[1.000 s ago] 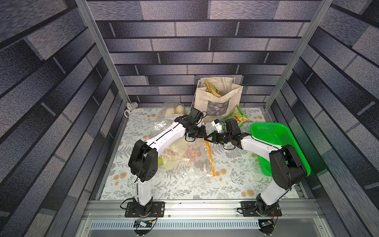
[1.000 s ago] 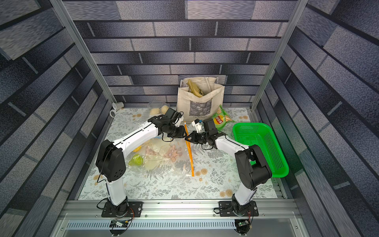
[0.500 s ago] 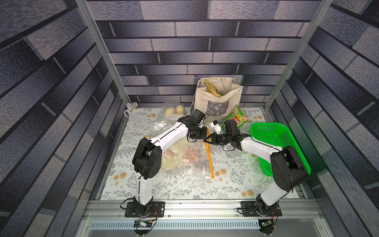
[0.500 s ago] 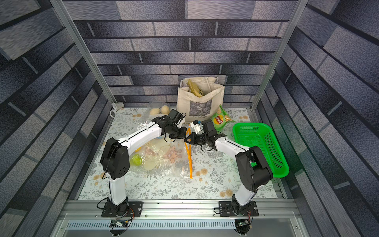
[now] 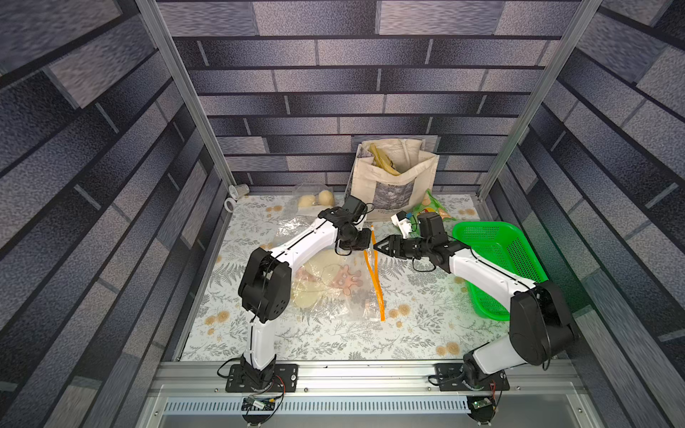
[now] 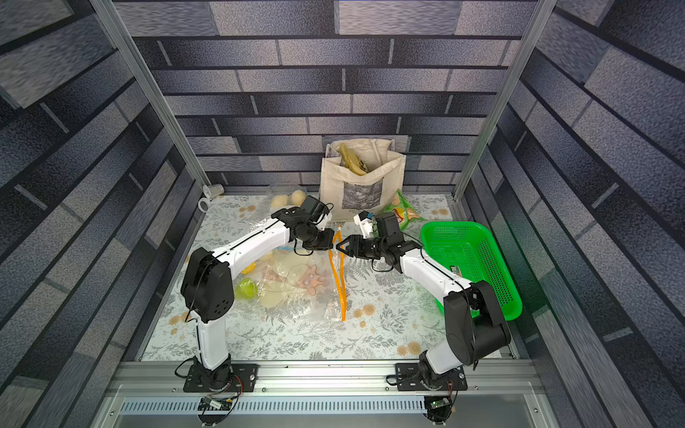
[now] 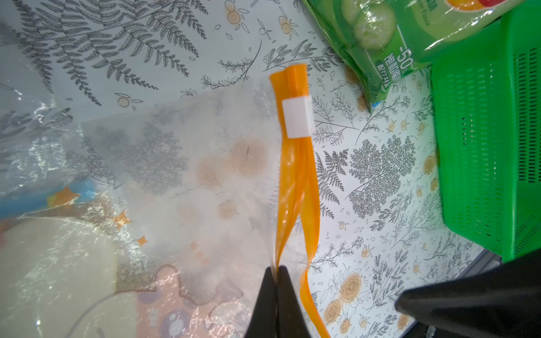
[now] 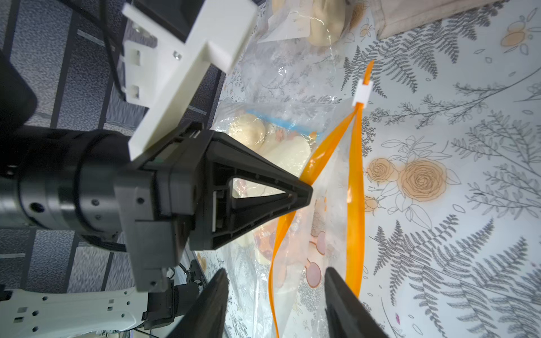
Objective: Open the zip-top bag and take out the pear
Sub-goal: Open the zipper of the food storage bag at the center of the board.
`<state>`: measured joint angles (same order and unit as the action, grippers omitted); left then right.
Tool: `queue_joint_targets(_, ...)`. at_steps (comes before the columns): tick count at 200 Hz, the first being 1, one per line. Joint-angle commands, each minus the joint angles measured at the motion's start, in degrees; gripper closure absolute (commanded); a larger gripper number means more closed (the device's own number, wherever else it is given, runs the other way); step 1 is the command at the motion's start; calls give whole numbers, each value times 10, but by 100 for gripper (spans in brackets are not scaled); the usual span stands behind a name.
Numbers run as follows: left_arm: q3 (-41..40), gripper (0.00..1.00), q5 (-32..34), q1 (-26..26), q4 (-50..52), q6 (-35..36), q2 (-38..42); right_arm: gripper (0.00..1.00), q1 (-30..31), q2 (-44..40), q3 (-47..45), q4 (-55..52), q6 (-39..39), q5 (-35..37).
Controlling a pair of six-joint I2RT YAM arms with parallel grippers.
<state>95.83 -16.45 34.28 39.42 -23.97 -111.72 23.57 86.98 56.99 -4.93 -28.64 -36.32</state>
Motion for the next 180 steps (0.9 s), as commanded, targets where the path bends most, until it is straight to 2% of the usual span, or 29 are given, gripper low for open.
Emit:
queue_joint_targets(1,18,100,-14,-5,26,29,14,44,-3,17,-10,-40,-1,4)
queue_joint_targets(35,9,100,-17,-11,32,38,33,45,-4,50,-7,-28,-19,-8)
queue_joint_targets(61,2,100,-33,-13,26,34,46,54,-1,78,3,-8,-22,-43)
queue_joint_targets(117,13,100,-43,-14,37,35,67,56,15,122,23,8,-28,-53)
queue_joint_targets(137,17,100,-40,-13,44,39,70,66,16,123,25,15,-30,-54)
queue_joint_targets(163,25,100,-38,-18,54,46,70,87,15,115,29,-3,-20,-38)
queue_joint_targets(180,31,100,-36,-22,61,50,71,93,15,109,32,-26,-9,-14)
